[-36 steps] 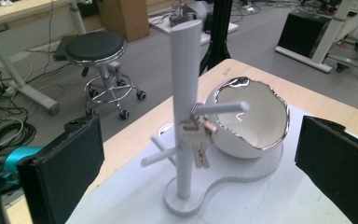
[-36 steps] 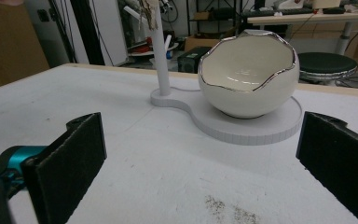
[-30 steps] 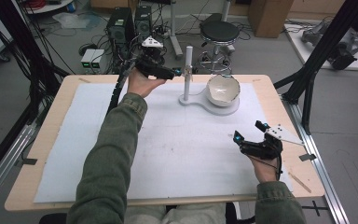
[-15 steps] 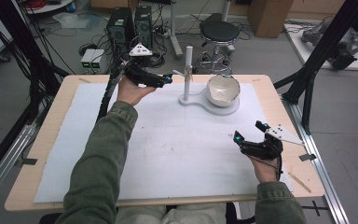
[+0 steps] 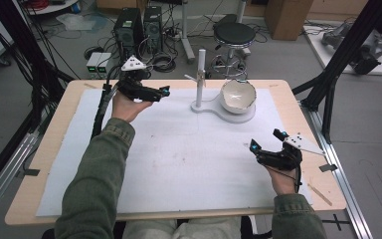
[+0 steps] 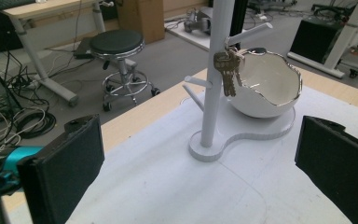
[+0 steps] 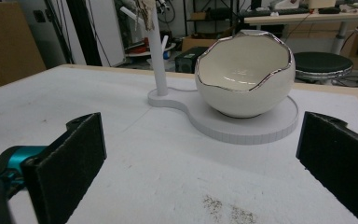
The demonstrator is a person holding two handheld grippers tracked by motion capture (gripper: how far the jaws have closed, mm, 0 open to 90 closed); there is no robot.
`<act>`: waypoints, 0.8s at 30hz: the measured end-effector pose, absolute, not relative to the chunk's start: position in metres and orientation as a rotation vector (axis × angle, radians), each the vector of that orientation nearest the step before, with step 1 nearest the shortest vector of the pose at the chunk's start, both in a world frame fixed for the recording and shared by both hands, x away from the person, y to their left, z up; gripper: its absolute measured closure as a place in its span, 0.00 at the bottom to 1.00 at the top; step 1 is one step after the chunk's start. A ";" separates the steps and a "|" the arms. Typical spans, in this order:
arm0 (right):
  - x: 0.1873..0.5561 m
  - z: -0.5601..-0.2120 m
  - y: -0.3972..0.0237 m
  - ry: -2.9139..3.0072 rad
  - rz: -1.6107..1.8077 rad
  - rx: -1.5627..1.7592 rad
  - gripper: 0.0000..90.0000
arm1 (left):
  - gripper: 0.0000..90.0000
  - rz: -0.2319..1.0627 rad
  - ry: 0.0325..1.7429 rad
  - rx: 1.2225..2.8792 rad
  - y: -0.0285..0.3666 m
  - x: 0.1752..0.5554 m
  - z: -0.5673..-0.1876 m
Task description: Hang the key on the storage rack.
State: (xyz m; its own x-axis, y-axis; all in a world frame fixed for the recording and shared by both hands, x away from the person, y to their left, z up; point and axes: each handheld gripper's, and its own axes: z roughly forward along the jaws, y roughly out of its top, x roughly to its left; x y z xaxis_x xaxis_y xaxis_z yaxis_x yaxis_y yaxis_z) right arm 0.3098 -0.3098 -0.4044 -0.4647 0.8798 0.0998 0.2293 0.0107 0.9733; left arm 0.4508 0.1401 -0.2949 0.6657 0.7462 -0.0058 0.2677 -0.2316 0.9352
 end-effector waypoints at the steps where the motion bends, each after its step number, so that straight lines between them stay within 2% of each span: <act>1: 0.310 -0.404 -0.310 1.726 1.489 1.142 0.00 | 0.02 0.554 0.815 1.786 0.144 0.447 -0.296; 24: 0.310 -0.405 -0.311 1.703 1.460 1.171 0.00 | 0.02 0.582 0.860 1.729 0.189 0.412 -0.312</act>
